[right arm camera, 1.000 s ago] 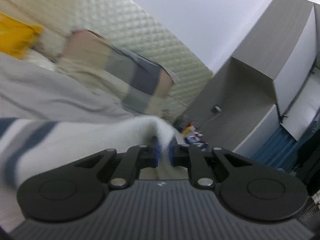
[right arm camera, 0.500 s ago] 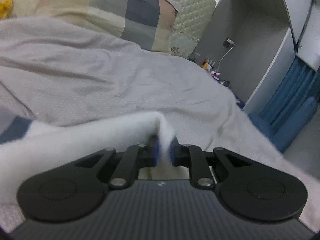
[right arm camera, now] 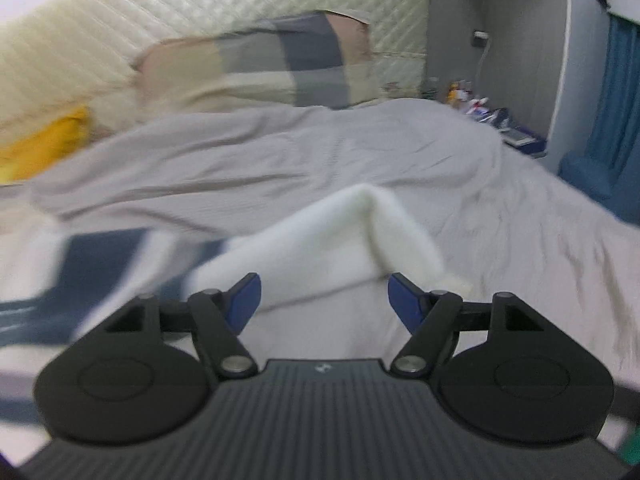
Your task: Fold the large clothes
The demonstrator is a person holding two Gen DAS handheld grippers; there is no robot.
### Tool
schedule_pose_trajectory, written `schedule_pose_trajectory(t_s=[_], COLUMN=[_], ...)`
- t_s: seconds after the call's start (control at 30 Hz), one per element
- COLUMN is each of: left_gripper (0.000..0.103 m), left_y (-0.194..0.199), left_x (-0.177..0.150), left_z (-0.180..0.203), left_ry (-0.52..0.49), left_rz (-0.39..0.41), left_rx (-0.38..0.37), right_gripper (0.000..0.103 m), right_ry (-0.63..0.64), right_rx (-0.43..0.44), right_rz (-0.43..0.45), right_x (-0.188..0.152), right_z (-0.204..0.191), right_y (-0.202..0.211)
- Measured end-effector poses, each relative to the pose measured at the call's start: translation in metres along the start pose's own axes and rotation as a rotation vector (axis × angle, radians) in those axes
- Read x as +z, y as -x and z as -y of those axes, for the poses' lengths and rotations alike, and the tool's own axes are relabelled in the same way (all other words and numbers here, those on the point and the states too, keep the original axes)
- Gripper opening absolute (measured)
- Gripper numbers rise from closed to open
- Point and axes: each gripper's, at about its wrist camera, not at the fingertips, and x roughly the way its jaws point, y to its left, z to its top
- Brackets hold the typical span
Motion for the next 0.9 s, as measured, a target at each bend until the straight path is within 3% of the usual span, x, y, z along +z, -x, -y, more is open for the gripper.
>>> schedule_pose_trajectory(t_s=[0.17, 0.27, 0.43, 0.57, 0.77, 0.9], left_gripper=[0.064, 0.064, 0.064, 0.064, 0.065, 0.065], left_y=[0.019, 0.028, 0.040, 0.042, 0.043, 0.044], left_x=[-0.010, -0.015, -0.030, -0.044, -0.058, -0.065], left_z=[-0.008, -0.013, -0.022, -0.034, -0.040, -0.032], left_ry=[0.047, 0.072, 0.107, 0.191, 0.246, 0.220], left_rz=[-0.019, -0.031, -0.067, -0.115, -0.154, -0.177], left_rx=[-0.041, -0.019, -0.037, -0.075, -0.110, -0.126], right_gripper=[0.072, 0.072, 0.072, 0.071, 0.068, 0.070], right_ry=[-0.012, -0.052, -0.188, -0.324, -0.434, -0.497], right_rx=[0.137, 0.226, 0.352, 0.415, 0.390, 0.444], right_rz=[-0.042, -0.077, -0.188, -0.313, -0.469, -0.490], right_x=[-0.032, -0.053, -0.087, -0.118, -0.178, -0.193], right_z=[-0.034, -0.056, -0.087, -0.096, -0.097, -0.097], right_y=[0.077, 0.116, 0.156, 0.170, 0.166, 0.166])
